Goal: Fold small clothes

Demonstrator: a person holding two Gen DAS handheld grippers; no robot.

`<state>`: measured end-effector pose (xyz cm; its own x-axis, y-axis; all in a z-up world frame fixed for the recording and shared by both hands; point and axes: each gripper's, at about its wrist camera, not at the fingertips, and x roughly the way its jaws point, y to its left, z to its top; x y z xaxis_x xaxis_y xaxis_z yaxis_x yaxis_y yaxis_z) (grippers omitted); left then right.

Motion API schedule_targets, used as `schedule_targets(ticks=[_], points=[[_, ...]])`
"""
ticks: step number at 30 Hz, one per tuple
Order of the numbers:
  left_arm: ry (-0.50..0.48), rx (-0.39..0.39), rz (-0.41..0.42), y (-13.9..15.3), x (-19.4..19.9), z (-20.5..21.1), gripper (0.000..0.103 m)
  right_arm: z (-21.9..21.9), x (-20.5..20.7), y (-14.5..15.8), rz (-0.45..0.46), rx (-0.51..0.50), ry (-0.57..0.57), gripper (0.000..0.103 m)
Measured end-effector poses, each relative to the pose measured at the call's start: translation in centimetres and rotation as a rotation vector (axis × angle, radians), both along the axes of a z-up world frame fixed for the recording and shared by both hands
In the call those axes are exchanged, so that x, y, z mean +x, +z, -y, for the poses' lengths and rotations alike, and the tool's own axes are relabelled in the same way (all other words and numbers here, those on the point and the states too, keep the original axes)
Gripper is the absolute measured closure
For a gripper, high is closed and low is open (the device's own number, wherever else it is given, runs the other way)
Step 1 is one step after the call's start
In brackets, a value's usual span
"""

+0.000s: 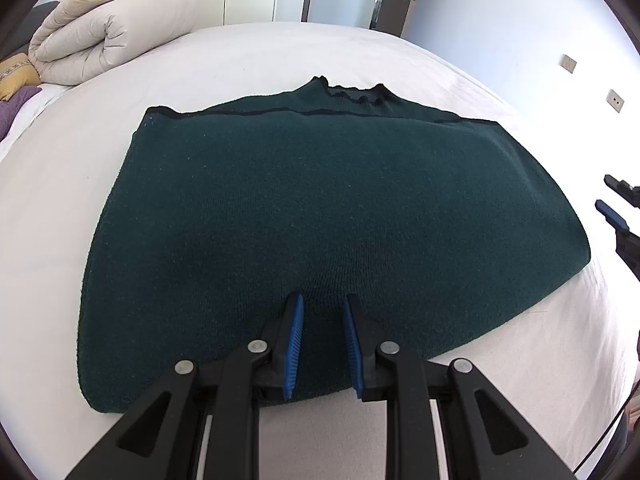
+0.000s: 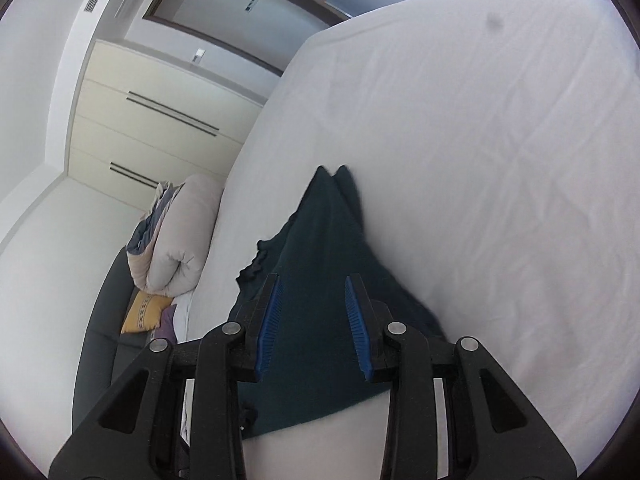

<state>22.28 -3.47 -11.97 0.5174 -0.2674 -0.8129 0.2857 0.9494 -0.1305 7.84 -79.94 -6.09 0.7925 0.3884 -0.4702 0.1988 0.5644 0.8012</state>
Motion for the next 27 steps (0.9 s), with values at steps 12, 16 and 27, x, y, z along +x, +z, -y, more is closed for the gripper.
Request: schedule_targets(ticks=[12, 16, 27], points=[[0.028, -0.033, 0.113, 5.2, 0.2, -0.7, 0.051, -13.3, 9.6, 0.9, 0.0, -0.037, 0.304, 0.072], [0.053, -0.063, 0.162, 7.0, 5.0, -1.0, 0.049, -16.3, 13.5, -0.5, -0.015, 0.012, 0.349, 0.072], [0.11, -0.077, 0.1, -0.3, 12.4, -3.2, 0.04, -19.1, 21.3, -8.2, -0.095, 0.134, 0.383, 0.081]])
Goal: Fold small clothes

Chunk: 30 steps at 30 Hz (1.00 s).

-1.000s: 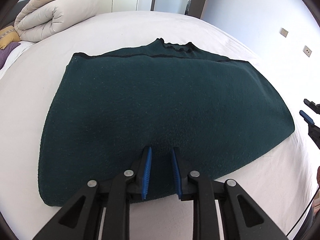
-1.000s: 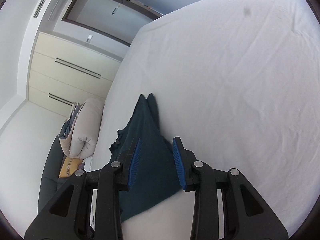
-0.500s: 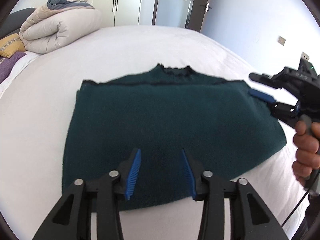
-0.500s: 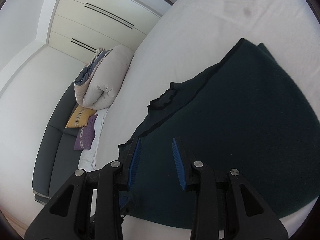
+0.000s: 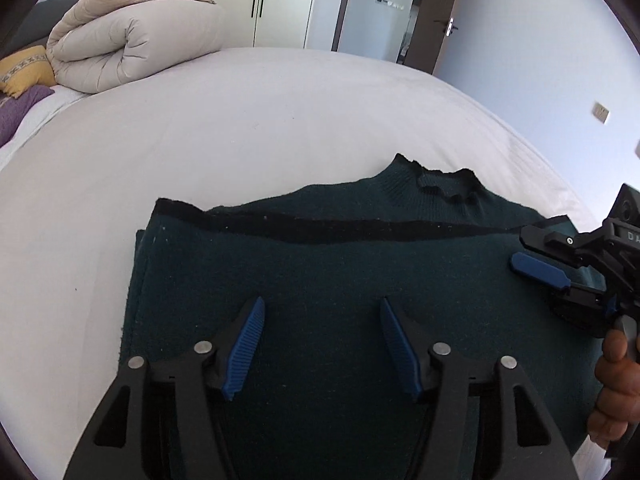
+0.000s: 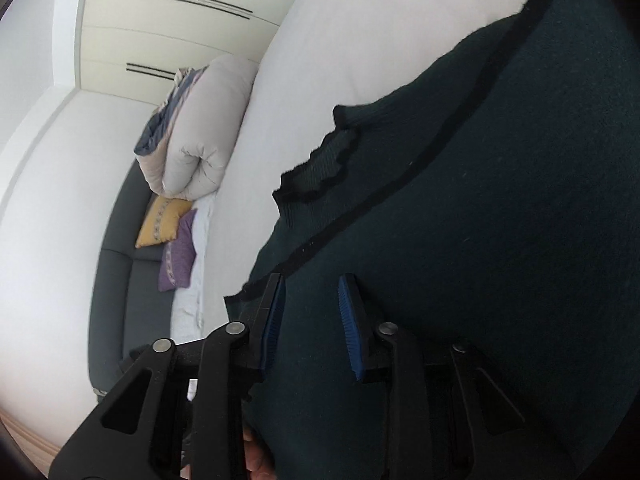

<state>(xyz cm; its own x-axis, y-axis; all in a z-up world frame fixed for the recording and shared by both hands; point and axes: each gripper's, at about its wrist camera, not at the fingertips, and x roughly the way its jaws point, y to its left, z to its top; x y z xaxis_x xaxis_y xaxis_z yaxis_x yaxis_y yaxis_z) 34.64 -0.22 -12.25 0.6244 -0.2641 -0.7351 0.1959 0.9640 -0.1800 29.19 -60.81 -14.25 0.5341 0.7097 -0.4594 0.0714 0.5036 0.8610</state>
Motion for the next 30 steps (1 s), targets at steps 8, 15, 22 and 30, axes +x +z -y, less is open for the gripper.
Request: schedule_targets(ticks=[8, 15, 22, 30], points=[[-0.019, -0.172, 0.006, -0.4, -0.5, -2.3, 0.04, 10.1, -2.1, -1.6, 0.072, 0.183, -0.201, 0.082], [0.047, -0.157, 0.007, 1.4, -3.2, -4.1, 0.029, 15.6, -5.8, 0.9, 0.075, 0.042, -0.319, 0.077], [0.172, -0.263, -0.053, 2.3, -8.0, -11.6, 0.011, 13.8, -9.5, 5.4, 0.119, -0.179, -0.23, 0.026], [0.143, -0.435, -0.264, -0.9, -7.2, -13.8, 0.027, 3.9, -9.5, 8.0, 0.132, -0.153, 0.071, 0.027]])
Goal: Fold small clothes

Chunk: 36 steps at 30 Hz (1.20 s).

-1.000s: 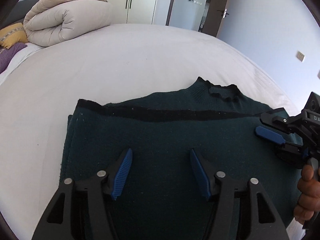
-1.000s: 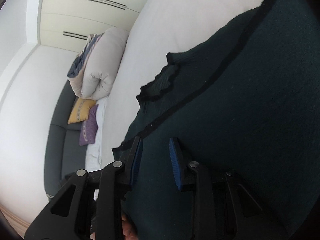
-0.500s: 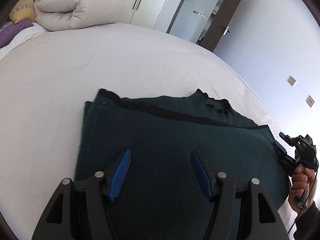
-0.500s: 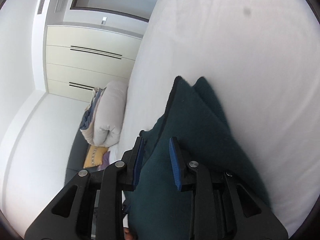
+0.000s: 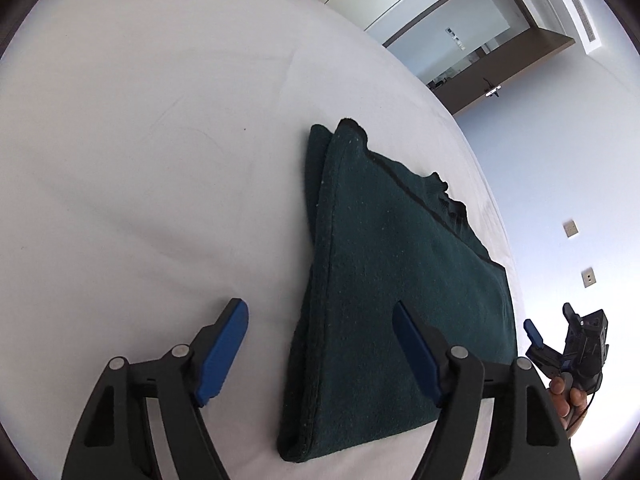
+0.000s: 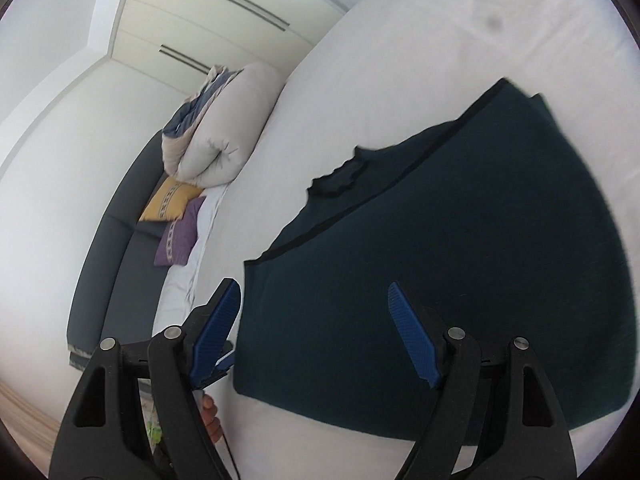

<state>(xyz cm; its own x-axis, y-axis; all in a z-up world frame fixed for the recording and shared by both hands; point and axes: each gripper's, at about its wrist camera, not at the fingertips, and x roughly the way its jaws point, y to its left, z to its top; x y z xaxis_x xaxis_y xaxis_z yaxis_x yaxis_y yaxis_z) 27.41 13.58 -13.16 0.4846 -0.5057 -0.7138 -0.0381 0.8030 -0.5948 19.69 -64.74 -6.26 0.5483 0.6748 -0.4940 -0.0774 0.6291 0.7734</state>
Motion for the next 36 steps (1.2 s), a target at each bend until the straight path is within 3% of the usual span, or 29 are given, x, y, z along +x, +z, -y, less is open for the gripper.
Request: schedule_targets(ticks=[4, 7, 10, 14, 18, 20, 22, 24, 28, 36], points=[[-0.065, -0.065, -0.062, -0.2, 0.9, 1.1, 0.03, -4.8, 1.3, -0.4, -0.04, 0.039, 0.113, 0.027], [-0.099, -0.063, -0.099, -0.5, 1.4, 1.9, 0.031, -7.0, 2.1, -1.2, -0.086, 0.08, 0.139, 0.027], [-0.086, -0.139, -0.142, -1.0, 1.7, 1.1, 0.032, -8.5, 3.3, -2.0, -0.123, 0.128, 0.145, 0.027], [-0.094, -0.175, -0.196, -1.7, 1.8, 0.4, 0.055, -10.5, 4.4, -2.7, -0.16, 0.149, 0.179, 0.027], [-0.108, -0.217, -0.223, -1.8, 1.4, 0.1, 0.057, -12.7, 5.5, -3.2, -0.187, 0.142, 0.223, 0.027], [-0.111, -0.22, -0.234, -1.8, 1.3, 0.1, 0.059, -14.0, 6.0, -3.7, -0.207, 0.134, 0.248, 0.027], [-0.114, -0.201, -0.241, -1.8, 1.3, 0.1, 0.067, -15.6, 6.9, -4.6, -0.232, 0.115, 0.268, 0.027], [-0.11, -0.186, -0.248, -1.9, 1.4, 0.2, 0.087, -16.6, 7.3, -5.4, -0.257, 0.101, 0.279, 0.027], [-0.103, -0.184, -0.231, -1.9, 1.3, 0.5, 0.092, -17.7, 8.2, -8.1, -0.31, 0.064, 0.283, 0.028], [-0.091, -0.137, -0.17, 1.7, 1.3, 2.8, 0.093, -16.0, 8.2, -8.5, -0.277, 0.223, 0.255, 0.028]])
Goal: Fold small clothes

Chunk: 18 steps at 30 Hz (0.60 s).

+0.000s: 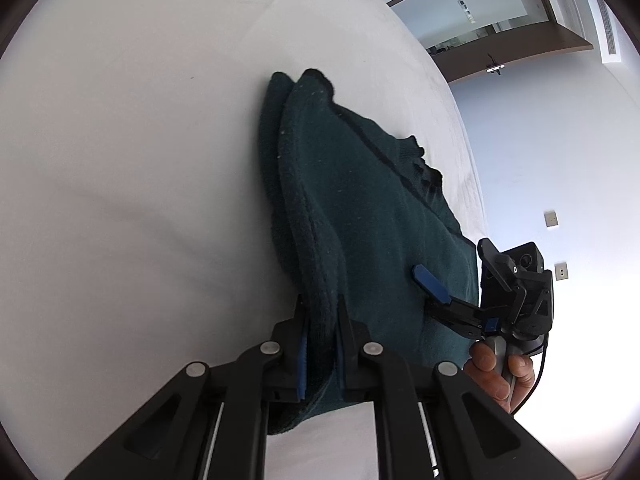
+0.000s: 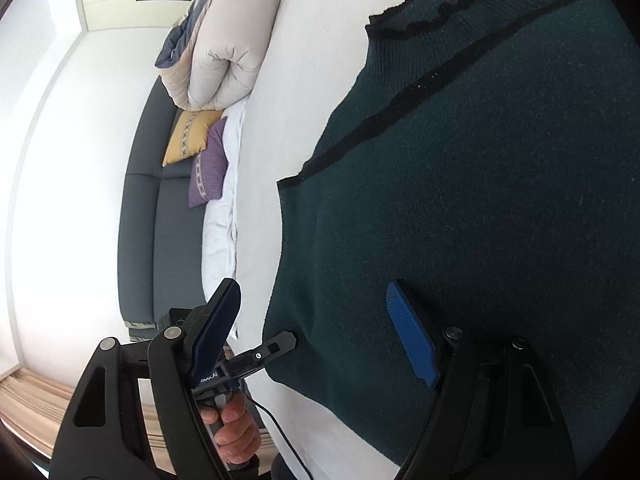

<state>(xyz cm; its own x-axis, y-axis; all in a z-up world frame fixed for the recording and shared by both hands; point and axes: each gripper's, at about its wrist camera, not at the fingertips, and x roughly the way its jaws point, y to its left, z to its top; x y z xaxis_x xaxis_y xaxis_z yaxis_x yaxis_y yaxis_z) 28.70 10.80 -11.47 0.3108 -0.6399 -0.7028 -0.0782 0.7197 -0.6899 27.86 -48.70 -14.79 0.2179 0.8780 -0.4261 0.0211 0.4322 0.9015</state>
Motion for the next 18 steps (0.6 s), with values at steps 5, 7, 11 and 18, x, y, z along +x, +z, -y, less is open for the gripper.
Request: schedule_targets(ticks=[5, 7, 11, 18], points=[[-0.051, 0.048, 0.065, 3.8, 0.4, 4.5, 0.093, 3.7, -0.5, 1.5, 0.027, 0.075, -0.027, 0.028], [-0.084, 0.056, 0.092, 5.3, 0.7, 7.3, 0.093, 6.0, -0.5, 1.8, 0.026, 0.106, -0.051, 0.028], [-0.176, 0.055, 0.14, 7.3, 1.2, 14.7, 0.093, 11.2, -0.8, 2.3, 0.032, 0.154, -0.104, 0.028], [-0.338, 0.013, 0.145, 4.4, 0.7, 27.2, 0.092, 20.1, -0.5, 1.5, -0.002, 0.172, -0.225, 0.027]])
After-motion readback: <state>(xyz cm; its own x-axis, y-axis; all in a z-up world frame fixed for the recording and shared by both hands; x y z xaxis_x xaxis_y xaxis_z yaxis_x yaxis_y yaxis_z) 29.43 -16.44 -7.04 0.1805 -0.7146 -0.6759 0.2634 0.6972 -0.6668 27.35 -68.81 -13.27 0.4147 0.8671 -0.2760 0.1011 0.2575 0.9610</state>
